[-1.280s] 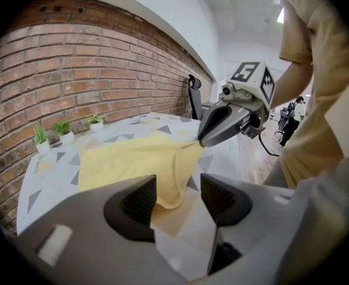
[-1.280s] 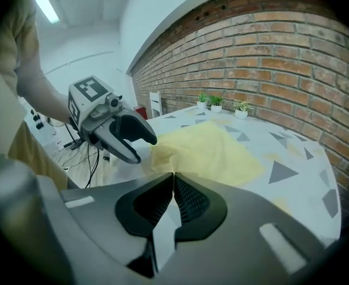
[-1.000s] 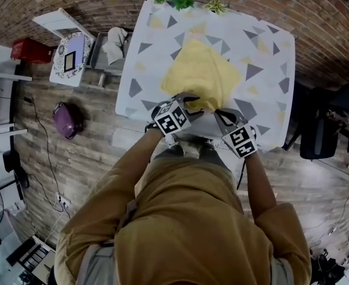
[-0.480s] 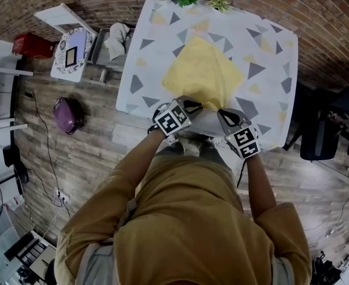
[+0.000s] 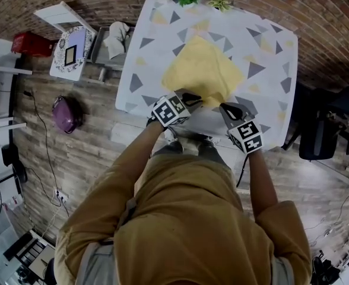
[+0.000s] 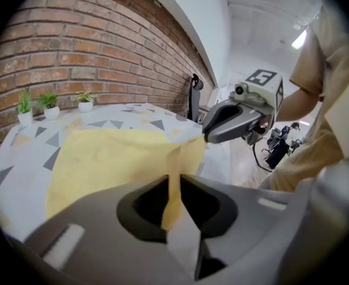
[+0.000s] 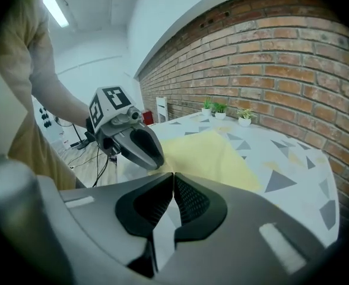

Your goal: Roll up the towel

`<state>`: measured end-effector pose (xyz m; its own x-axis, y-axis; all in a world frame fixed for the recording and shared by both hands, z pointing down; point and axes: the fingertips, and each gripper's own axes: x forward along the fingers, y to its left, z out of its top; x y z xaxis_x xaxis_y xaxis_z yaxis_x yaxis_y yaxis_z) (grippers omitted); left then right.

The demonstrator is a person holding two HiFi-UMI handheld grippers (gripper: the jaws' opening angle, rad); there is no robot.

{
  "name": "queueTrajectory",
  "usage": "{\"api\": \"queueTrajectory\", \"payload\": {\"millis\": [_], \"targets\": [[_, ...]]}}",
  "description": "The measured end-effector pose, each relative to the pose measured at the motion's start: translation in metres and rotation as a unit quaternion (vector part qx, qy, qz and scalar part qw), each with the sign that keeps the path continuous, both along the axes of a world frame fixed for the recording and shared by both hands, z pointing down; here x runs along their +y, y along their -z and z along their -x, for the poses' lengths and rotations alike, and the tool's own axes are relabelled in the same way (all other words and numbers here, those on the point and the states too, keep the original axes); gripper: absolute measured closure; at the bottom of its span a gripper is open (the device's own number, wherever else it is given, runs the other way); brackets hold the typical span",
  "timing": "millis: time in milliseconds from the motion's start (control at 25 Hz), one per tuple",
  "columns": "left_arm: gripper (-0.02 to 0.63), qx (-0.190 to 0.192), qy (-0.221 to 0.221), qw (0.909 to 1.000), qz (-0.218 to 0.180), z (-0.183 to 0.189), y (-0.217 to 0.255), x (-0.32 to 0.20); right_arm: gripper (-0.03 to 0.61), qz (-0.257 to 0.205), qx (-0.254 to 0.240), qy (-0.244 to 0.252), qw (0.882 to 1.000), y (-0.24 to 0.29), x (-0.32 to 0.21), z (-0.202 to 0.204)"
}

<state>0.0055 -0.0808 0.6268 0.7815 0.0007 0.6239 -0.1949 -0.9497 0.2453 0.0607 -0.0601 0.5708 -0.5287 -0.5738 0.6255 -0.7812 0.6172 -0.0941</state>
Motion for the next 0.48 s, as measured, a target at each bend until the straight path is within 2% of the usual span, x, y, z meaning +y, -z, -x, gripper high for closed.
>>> {"api": "queueTrajectory", "payload": {"millis": [160, 280, 480], "targets": [[0.525, 0.019, -0.011, 0.9995, 0.025, -0.003, 0.000, 0.005, 0.565, -0.016, -0.009, 0.003, 1.000, 0.012, 0.001, 0.002], [0.526, 0.017, -0.025, 0.9992, 0.028, -0.006, -0.005, 0.013, 0.565, -0.015, -0.013, 0.003, 1.000, 0.013, 0.005, 0.003], [0.545, 0.031, -0.017, 0.9986, 0.040, -0.005, 0.003, 0.010, 0.565, -0.001, -0.010, -0.009, 1.000, 0.008, 0.003, -0.006]]}}
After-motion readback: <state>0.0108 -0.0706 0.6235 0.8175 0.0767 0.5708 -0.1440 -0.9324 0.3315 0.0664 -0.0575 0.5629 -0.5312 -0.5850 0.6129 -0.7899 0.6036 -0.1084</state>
